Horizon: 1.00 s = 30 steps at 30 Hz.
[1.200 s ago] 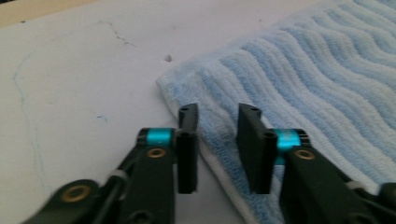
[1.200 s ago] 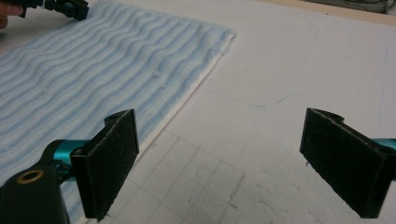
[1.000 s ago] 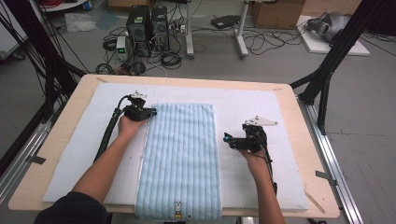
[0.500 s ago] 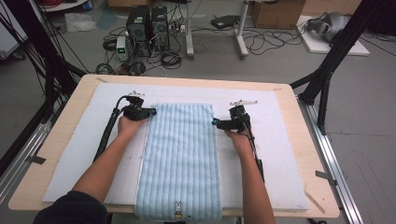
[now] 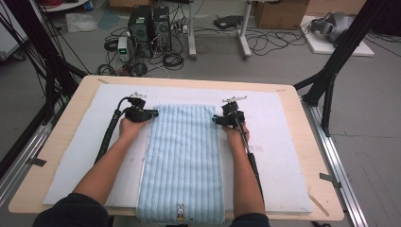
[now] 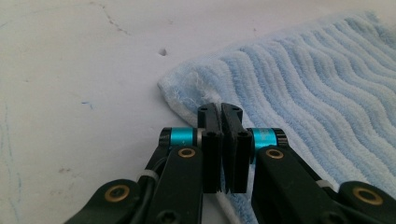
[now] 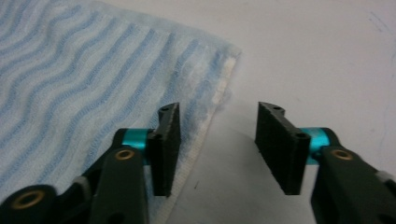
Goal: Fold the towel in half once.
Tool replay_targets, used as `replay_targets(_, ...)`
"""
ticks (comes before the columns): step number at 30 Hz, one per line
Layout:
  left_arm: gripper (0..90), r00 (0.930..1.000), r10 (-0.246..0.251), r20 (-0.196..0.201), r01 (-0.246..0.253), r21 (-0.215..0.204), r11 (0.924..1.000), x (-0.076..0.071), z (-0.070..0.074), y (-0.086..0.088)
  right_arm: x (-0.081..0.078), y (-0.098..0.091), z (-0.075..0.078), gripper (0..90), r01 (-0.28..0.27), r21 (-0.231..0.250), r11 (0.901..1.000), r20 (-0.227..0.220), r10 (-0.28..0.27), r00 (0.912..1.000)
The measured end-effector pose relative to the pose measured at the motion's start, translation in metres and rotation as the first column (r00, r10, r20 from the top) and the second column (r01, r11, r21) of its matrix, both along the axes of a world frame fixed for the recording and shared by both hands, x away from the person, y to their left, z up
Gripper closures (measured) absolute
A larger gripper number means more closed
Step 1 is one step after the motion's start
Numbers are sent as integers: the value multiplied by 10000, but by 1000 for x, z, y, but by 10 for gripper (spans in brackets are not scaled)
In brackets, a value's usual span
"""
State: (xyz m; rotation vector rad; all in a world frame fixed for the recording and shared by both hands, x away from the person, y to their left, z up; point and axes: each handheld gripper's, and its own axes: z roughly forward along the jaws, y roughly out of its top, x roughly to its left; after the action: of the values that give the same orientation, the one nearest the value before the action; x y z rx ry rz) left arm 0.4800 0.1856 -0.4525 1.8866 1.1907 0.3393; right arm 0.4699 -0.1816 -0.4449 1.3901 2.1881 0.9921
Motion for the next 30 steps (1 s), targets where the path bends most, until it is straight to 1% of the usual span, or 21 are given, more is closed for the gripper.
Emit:
replay_targets(1,865,10000,0,0,0,0,10000,0,0,0,0,0,0,566,0,0,10000,0,0,10000)
replay_targets(2,865,10000,-3,-27,2,-64,10000,0,0,0,0,0,1,664,-158,-140,9998,39,158,9999)
replay_targets(3,865,10000,-3,-27,2,-64,10000,0,0,0,0,0,1,664,-158,-140,9998,39,158,9999)
replay_targets(4,865,10000,4,-72,-5,-130,9999,0,0,1,0,4,1,799,-405,-263,9988,72,407,9991)
replay_targets(5,865,10000,4,-72,-5,-130,9999,0,0,1,0,7,1,842,-614,-294,9977,87,616,9981)
replay_targets(7,866,9999,32,-134,-35,-225,9997,1,0,2,0,8,1,867,-643,-284,9975,75,645,9979)
replay_targets(9,867,9996,84,-255,-94,-375,9993,2,0,3,2,4,1,871,-529,81,9986,46,528,9986)
replay_targets(11,868,9996,161,-218,-171,-465,9988,3,1,3,3,0,1,874,-439,347,9984,166,434,9989)
replay_targets(14,868,9994,340,39,-336,-868,9957,5,5,4,3,-1,2,876,-343,491,9982,332,327,9989)
replay_targets(15,868,9992,383,62,-375,-990,9944,6,8,5,4,-2,3,877,-343,563,9978,506,314,9982)
replay_targets(17,868,9985,437,339,-391,-1250,9914,8,14,5,6,-6,4,876,-159,940,9954,652,98,9978)
replay_targets(18,868,9979,439,486,-367,-1415,9893,9,18,5,7,-8,5,877,-69,1087,9941,616,2,9981)
replay_targets(19,868,9970,431,649,-333,-1445,9889,9,21,4,8,-10,10,877,10,1403,9901,732,-114,9973)
replay_targets(20,868,9966,376,731,-266,-1462,9889,8,23,5,8,-11,12,877,-41,1494,9888,802,-80,9967)
replay_targets(21,868,9968,359,711,-247,-1516,9881,8,23,5,7,-11,13,877,-56,1495,9887,812,-66,9967)
replay_targets(22,868,9979,160,625,-57,-1615,9869,6,24,9,6,-10,15,876,-109,1491,9888,815,-14,9967)
replay_targets(24,868,9981,90,602,13,-1694,9856,5,25,10,4,-10,16,876,-208,1450,9892,833,87,9965)
replay_targets(25,867,9978,-28,655,147,-1816,9833,0,28,12,0,-10,21,876,-409,1494,9879,934,271,9953)
replay_targets(26,867,9978,-28,655,147,-1816,9833,0,28,12,-1,-10,23,876,-498,1495,9875,1009,349,9943)
replay_targets(28,867,9956,-281,896,447,-1893,9809,-10,32,12,-6,-9,28,876,-704,1502,9861,1072,545,9927)
replay_targets(30,866,9948,-363,953,544,-1952,9793,-14,34,13,-12,-9,31,877,-952,1550,9833,1180,773,9900)
